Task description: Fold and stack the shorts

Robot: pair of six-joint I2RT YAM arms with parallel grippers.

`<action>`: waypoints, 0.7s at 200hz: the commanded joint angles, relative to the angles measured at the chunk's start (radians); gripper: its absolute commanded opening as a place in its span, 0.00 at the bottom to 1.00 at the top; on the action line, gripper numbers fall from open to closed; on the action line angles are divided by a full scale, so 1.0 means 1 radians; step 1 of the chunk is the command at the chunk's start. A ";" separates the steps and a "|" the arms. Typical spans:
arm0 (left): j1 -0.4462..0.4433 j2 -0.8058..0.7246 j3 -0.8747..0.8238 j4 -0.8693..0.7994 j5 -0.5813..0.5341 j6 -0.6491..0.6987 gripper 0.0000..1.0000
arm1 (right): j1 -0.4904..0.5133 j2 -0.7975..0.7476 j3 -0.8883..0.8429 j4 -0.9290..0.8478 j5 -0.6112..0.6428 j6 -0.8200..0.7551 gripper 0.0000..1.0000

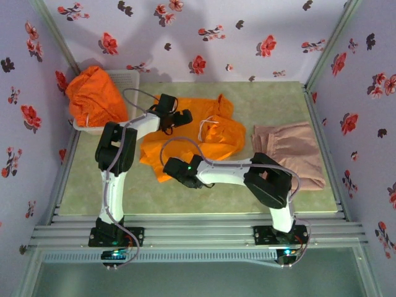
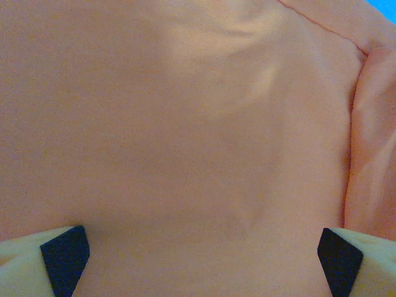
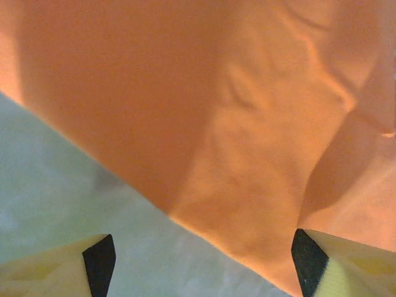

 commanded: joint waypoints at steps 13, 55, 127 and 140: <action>0.024 0.058 -0.003 -0.081 -0.012 0.020 0.99 | 0.004 0.052 0.014 0.089 0.158 -0.058 0.61; 0.028 0.068 0.013 -0.086 -0.012 0.024 0.99 | 0.017 0.043 0.008 0.097 0.147 -0.063 0.17; 0.047 0.130 0.120 -0.151 -0.011 0.037 0.99 | 0.121 -0.059 -0.045 -0.025 0.097 0.046 0.00; 0.050 0.146 0.145 -0.162 -0.014 0.038 0.99 | 0.153 -0.080 -0.054 -0.065 0.073 0.092 0.00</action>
